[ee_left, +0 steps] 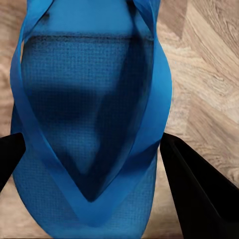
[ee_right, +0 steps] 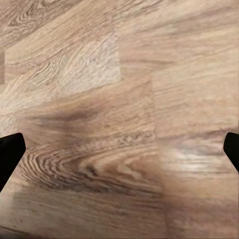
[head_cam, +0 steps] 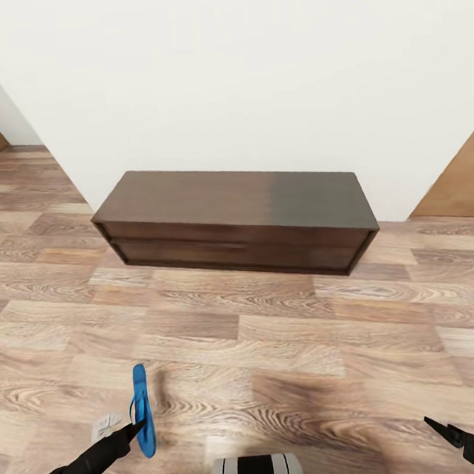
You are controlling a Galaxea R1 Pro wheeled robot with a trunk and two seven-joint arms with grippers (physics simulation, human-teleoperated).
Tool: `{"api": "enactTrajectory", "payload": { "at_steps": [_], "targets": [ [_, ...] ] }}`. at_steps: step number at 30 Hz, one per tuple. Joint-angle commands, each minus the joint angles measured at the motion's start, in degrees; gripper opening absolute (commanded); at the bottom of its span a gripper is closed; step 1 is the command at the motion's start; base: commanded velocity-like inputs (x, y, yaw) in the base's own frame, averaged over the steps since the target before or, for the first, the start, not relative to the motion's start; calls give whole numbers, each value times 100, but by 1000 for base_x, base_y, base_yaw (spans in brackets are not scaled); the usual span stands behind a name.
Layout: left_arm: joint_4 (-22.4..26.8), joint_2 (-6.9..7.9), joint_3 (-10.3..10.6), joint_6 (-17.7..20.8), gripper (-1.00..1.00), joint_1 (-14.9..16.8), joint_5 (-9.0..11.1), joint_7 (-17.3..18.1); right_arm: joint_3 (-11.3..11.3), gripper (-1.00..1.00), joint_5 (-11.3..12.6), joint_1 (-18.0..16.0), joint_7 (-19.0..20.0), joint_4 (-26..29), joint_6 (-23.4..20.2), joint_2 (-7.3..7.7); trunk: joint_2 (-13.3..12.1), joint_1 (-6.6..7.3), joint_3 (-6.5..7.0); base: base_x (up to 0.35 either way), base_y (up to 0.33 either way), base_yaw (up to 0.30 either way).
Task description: In the bedroom, move the book from the bed onto either nightstand, and place the two sandals side by side next to the bed.
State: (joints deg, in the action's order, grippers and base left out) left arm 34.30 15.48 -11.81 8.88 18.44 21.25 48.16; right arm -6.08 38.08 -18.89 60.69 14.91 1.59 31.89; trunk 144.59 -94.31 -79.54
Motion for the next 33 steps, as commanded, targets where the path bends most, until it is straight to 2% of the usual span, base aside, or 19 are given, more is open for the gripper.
{"api": "enactTrajectory", "payload": {
  "at_steps": [1,3,5,8,9,13,16,18,20,22,33],
  "targets": [
    [-2,-1,-6,58,-100,5,46,18,2,100,15,-1,13,-9,26,1,1,1,-4,0,0,292],
    [-2,-1,-6,55,-100,5,46,16,2,100,11,-1,4,-17,116,-7,1,1,-4,0,0,292],
    [-2,-6,-5,55,-100,4,46,12,2,100,-1,-1,-110,-26,342,-85,1,1,-4,0,0,292],
    [-2,-9,-5,53,-100,6,46,11,8,100,-10,-1,-705,-24,614,-282,1,1,-4,0,0,292],
    [-2,-9,-5,52,-100,5,46,12,14,100,-17,-1,-1117,-21,671,-432,1,1,-4,0,0,292],
    [-2,-9,-5,52,-100,6,46,10,19,100,-30,-1,-2210,-15,886,-993,1,1,-4,0,0,292],
    [-2,-7,-5,52,-100,8,46,9,21,100,-105,-1,-2608,-11,1075,-1245,1,1,-4,0,0,292],
    [-2,-7,-5,52,-100,7,44,9,13,100,-303,-1,-2735,-13,1145,-1402,1,1,-4,0,0,292],
    [-2,-8,-3,47,-100,4,44,9,3,100,-483,-1,-2789,-12,1174,-1471,1,1,-4,0,0,292],
    [-2,-9,1,45,-100,6,40,9,-3,100,-566,-1,-2806,7,1186,-1499,1,1,-4,0,0,292],
    [-11,-16,15,35,-100,4,28,2,12,100,-642,-1,-2752,48,1204,-1503,1,1,-26,0,0,283]
  ]
}}
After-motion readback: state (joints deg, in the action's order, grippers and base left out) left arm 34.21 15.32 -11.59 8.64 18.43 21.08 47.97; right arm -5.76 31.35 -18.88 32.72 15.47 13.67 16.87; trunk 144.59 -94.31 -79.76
